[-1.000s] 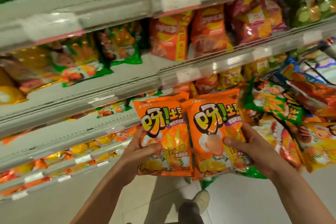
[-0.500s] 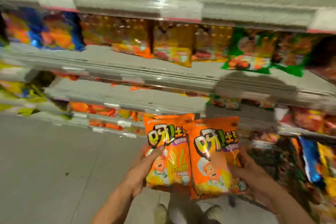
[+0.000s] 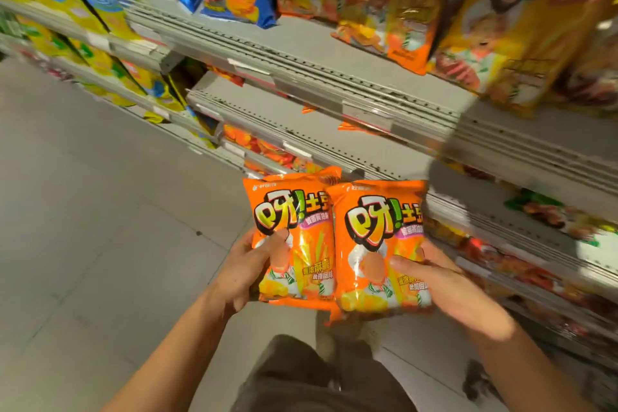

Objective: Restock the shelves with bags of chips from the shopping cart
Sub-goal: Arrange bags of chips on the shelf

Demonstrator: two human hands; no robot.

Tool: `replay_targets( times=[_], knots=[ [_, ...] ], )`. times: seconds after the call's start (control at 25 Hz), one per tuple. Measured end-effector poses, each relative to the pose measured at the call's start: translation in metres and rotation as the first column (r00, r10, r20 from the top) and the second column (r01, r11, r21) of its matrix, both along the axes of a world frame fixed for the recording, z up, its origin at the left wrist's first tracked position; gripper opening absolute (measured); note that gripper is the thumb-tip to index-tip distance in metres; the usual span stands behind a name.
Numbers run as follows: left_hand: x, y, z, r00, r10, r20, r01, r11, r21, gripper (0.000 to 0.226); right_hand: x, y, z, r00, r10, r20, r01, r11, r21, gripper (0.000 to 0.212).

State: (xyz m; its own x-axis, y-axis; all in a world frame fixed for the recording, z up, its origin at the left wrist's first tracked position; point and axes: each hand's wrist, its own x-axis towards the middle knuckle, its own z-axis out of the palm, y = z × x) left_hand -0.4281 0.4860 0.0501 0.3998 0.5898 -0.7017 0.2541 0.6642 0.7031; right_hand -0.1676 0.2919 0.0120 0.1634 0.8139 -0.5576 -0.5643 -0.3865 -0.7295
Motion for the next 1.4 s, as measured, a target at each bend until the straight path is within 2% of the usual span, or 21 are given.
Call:
replay_targets(
  times=[0.12,0.24,0.36,0.44,0.52,0.64,0.72,0.8,0.88,1.04,1.12,1.2,1.32,1.4],
  knots=[
    [-0.001,0.041,0.003,1.0,-0.008,-0.024,0.009,0.999,0.053,0.034,-0.002,0.042,0.0,1.0,0.004,0.029,-0.004,1.0,-0.002,0.059],
    [0.006,0.093,0.002,0.999,-0.043,-0.019,0.045,0.996,0.081,0.034,-0.007,0.081,-0.002,0.987,-0.109,0.119,0.112,0.994,-0.014,0.054],
    [0.02,0.152,-0.014,0.985,-0.168,0.034,0.162,0.977,0.136,0.031,-0.019,0.113,-0.011,0.931,-0.214,0.295,0.263,0.955,-0.138,0.069],
    [0.031,0.188,-0.029,0.959,-0.279,0.048,0.264,0.944,0.198,0.031,-0.027,0.13,-0.018,0.893,-0.279,0.354,0.353,0.921,-0.166,0.075],
    [0.037,0.22,-0.048,0.938,-0.342,0.055,0.32,0.918,0.235,0.028,-0.036,0.149,-0.026,0.864,-0.339,0.372,0.403,0.909,-0.108,0.067],
    [0.052,0.261,-0.068,0.929,-0.367,0.044,0.344,0.901,0.266,0.008,-0.039,0.165,-0.034,0.812,-0.413,0.412,0.46,0.888,-0.017,0.046],
    [0.069,0.287,-0.08,0.924,-0.374,0.076,0.338,0.895,0.29,0.007,-0.028,0.176,-0.042,0.733,-0.495,0.466,0.547,0.837,0.029,0.042],
    [0.094,0.307,-0.086,0.899,-0.413,0.145,0.352,0.879,0.322,0.011,-0.007,0.184,-0.05,0.687,-0.592,0.423,0.62,0.78,0.085,0.031],
    [0.119,0.321,-0.091,0.868,-0.462,0.18,0.371,0.847,0.381,0.009,0.017,0.196,-0.056,0.643,-0.632,0.433,0.632,0.757,0.166,0.022],
    [0.16,0.337,-0.093,0.903,-0.384,0.193,0.286,0.872,0.397,0.013,0.052,0.227,-0.054,0.579,-0.677,0.455,0.605,0.731,0.317,0.032],
    [0.177,0.336,-0.097,0.909,-0.352,0.222,0.226,0.866,0.446,0.016,0.061,0.235,-0.06,0.574,-0.677,0.461,0.608,0.729,0.315,0.043],
    [0.187,0.33,-0.104,0.892,-0.376,0.251,0.221,0.847,0.483,0.028,0.065,0.243,-0.064,0.579,-0.668,0.467,0.623,0.732,0.275,0.045],
    [0.191,0.329,-0.123,0.841,-0.484,0.243,0.311,0.799,0.515,0.028,0.073,0.246,-0.069,0.567,-0.673,0.474,0.63,0.726,0.276,0.046],
    [0.19,0.334,-0.13,0.82,-0.529,0.218,0.379,0.788,0.485,0.021,0.074,0.243,-0.073,0.622,-0.624,0.473,0.591,0.77,0.239,0.049]
  ],
)
